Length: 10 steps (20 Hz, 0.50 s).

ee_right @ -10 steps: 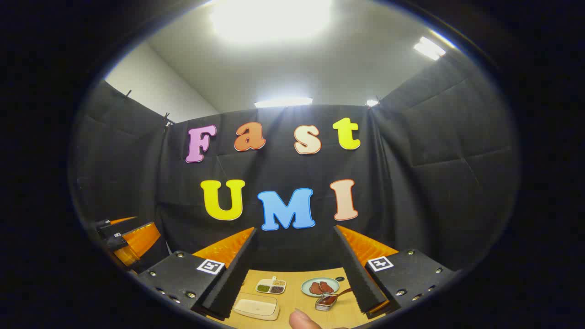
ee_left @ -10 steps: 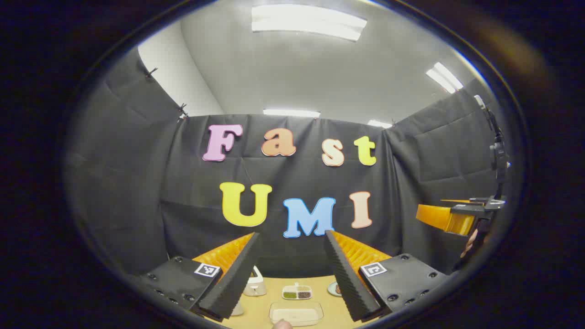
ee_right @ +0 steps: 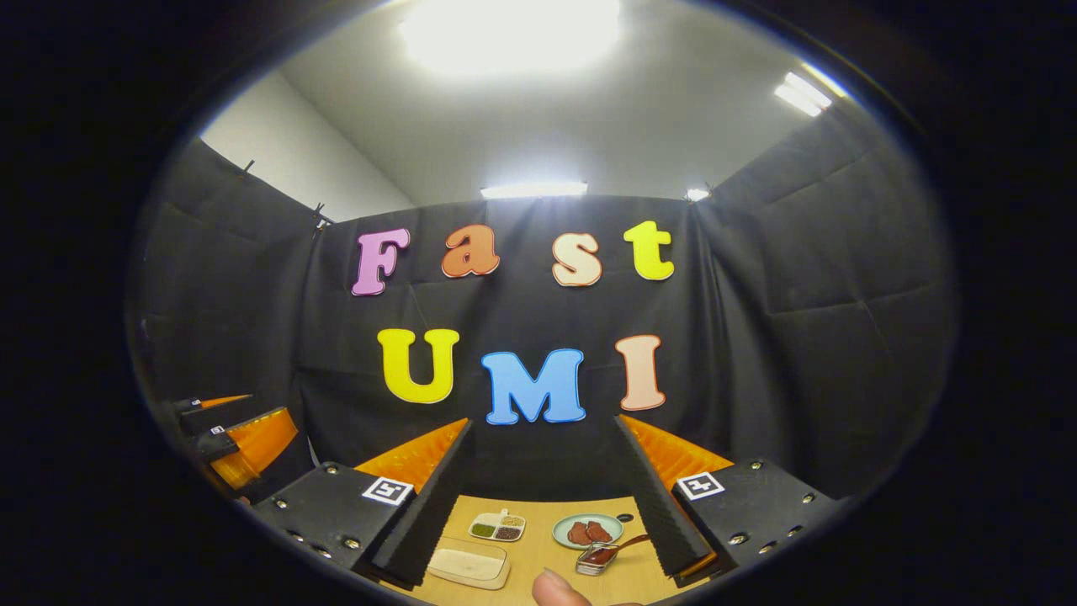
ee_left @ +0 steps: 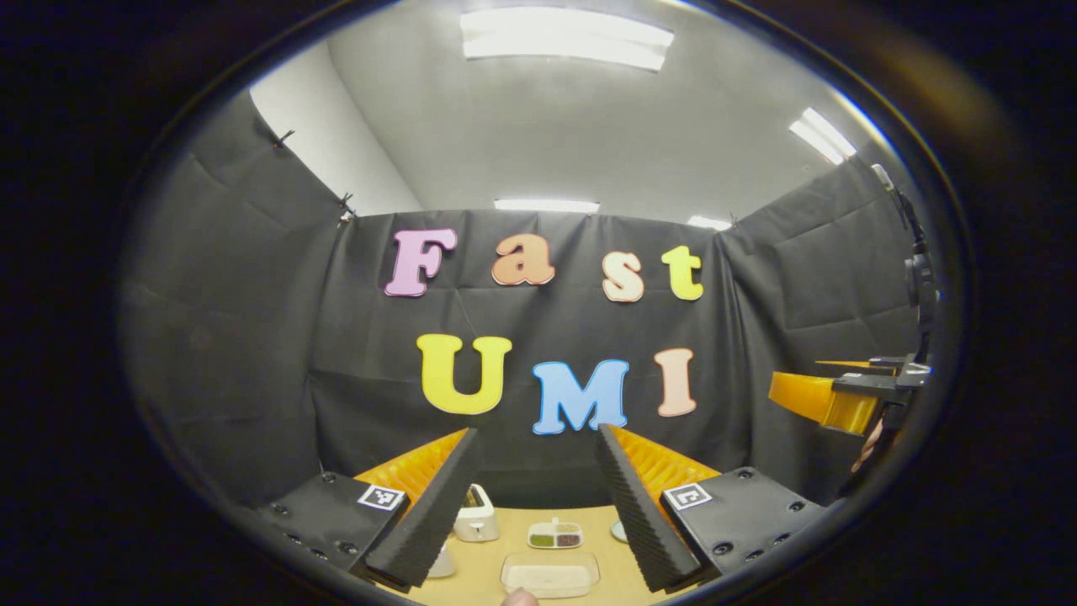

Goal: Close the left gripper, press the button to open the rice cooker; take a wooden spoon from the chopstick holder with the right hand, scoop a spoonful of rice and pour it into the rice cooker, then put the wooden spoon back into the chopstick holder.

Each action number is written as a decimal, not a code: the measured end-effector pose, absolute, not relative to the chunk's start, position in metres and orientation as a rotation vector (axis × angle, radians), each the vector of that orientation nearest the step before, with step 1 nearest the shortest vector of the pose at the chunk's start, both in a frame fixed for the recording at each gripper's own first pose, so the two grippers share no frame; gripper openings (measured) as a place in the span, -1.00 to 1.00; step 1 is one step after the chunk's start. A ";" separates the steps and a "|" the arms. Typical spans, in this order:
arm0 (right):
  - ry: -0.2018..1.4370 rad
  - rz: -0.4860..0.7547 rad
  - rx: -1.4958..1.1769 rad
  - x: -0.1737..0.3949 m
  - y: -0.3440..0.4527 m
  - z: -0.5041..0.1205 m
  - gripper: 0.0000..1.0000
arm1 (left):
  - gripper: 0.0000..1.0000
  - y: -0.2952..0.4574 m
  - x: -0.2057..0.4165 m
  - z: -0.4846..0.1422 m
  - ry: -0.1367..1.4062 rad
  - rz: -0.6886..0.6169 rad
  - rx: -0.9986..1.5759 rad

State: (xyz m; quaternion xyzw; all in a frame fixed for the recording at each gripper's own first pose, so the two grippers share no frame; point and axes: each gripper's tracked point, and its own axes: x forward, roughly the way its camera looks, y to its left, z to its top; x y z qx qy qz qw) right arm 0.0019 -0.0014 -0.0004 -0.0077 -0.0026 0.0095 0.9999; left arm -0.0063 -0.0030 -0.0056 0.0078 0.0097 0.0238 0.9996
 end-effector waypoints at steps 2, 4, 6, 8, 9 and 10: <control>0.000 0.019 -0.009 0.002 -0.003 -0.002 0.96 | 0.86 -0.005 -0.005 -0.008 0.027 0.047 0.011; -0.001 0.018 -0.003 0.003 -0.004 -0.002 0.96 | 0.84 -0.002 -0.004 -0.006 0.024 0.054 0.010; 0.004 0.023 0.000 0.004 -0.004 -0.006 0.96 | 0.83 -0.002 -0.005 -0.008 0.026 0.060 0.013; 0.011 0.035 0.001 0.005 -0.001 -0.009 0.96 | 0.84 -0.001 -0.005 -0.011 0.035 0.068 0.016; 0.015 0.044 0.001 0.006 0.001 -0.011 0.96 | 0.84 0.001 -0.005 -0.011 0.036 0.078 0.017; 0.019 0.054 -0.001 0.007 0.003 -0.012 0.96 | 0.84 0.003 -0.005 -0.012 0.037 0.087 0.018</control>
